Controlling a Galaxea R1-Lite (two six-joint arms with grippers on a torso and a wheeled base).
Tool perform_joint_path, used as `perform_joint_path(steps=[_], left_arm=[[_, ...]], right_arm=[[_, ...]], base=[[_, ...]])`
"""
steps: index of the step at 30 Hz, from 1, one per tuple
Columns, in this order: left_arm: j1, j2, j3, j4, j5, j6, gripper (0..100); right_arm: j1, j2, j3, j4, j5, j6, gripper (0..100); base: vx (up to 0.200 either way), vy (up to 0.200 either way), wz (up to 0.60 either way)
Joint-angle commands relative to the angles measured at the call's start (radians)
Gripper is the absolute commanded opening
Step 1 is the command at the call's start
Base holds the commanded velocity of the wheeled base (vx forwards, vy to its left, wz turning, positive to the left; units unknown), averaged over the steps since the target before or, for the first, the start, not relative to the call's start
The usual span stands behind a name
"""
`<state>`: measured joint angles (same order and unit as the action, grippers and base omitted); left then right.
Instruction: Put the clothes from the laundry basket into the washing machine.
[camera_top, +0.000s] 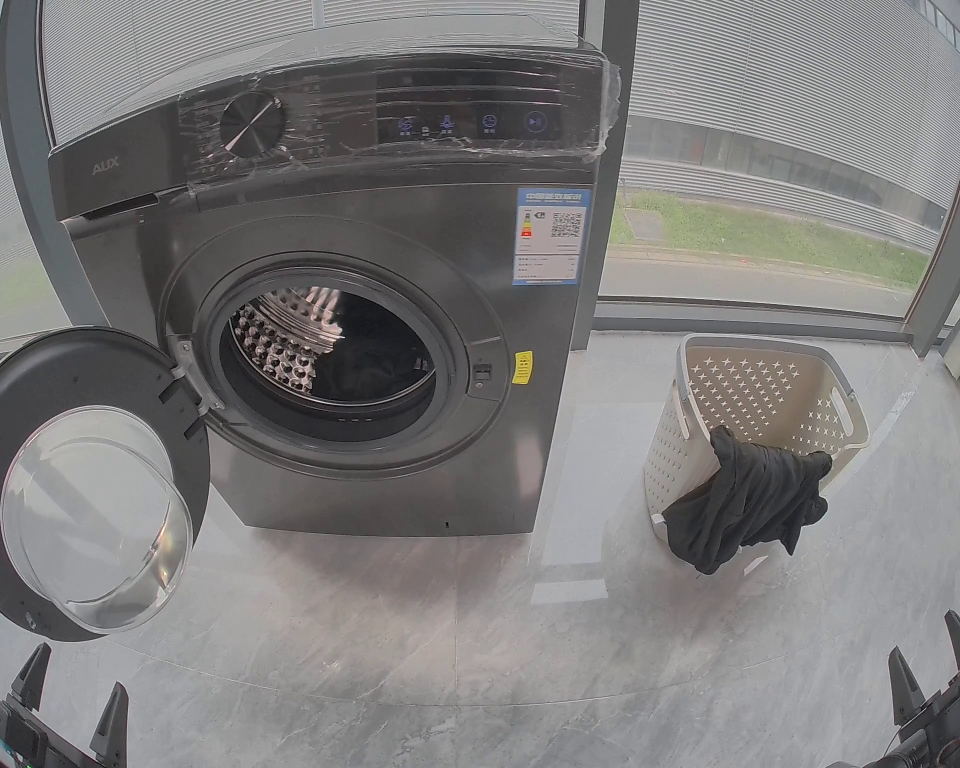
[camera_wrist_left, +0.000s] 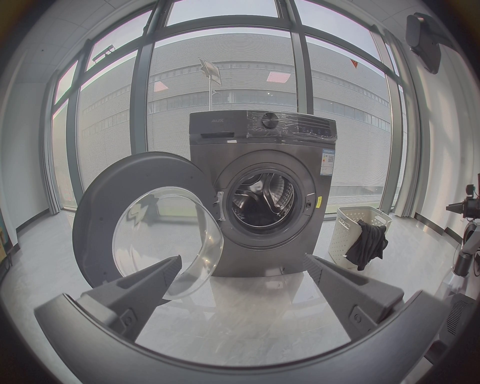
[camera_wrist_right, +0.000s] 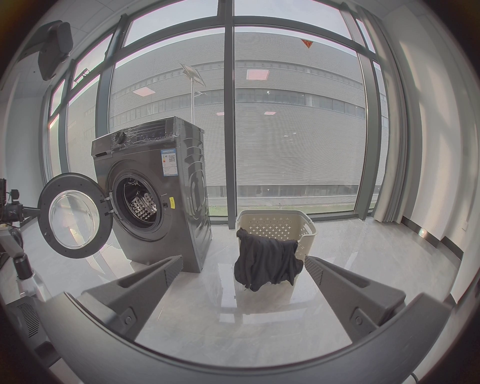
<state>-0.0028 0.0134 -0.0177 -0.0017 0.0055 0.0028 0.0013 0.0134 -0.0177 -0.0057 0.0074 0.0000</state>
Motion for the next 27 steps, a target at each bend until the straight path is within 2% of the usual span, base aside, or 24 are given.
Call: perform_joint_path(steps=[1,8,11,17,23,27], left_arm=[[0.000,-0.013,0.016,0.000,0.001,0.000,100],[0.000,-0.013,0.016,0.000,0.001,-0.004,100],[0.000,-0.013,0.015,0.000,-0.002,-0.015,100],[0.000,-0.013,0.015,0.000,-0.002,-0.015,100],[0.000,-0.013,0.015,0.000,-0.002,-0.017,100],[0.000,-0.013,0.015,0.000,0.001,-0.020,100]], right_arm=[[0.000,-0.013,0.018,0.000,0.000,0.000,100],[0.000,-0.013,0.018,0.000,0.000,0.000,100],[0.002,-0.013,0.018,0.000,0.000,0.000,100],[0.000,-0.013,0.018,0.000,0.000,0.000,100],[0.000,-0.013,0.018,0.000,0.000,0.000,100],[0.000,-0.013,0.018,0.000,0.000,0.000,100]], base=[[0.000,-0.200,0.00],[0.000,-0.200,0.00],[0.000,-0.200,0.00],[0.000,0.000,0.00],[0.200,0.000,0.00],[0.000,0.000,0.00]])
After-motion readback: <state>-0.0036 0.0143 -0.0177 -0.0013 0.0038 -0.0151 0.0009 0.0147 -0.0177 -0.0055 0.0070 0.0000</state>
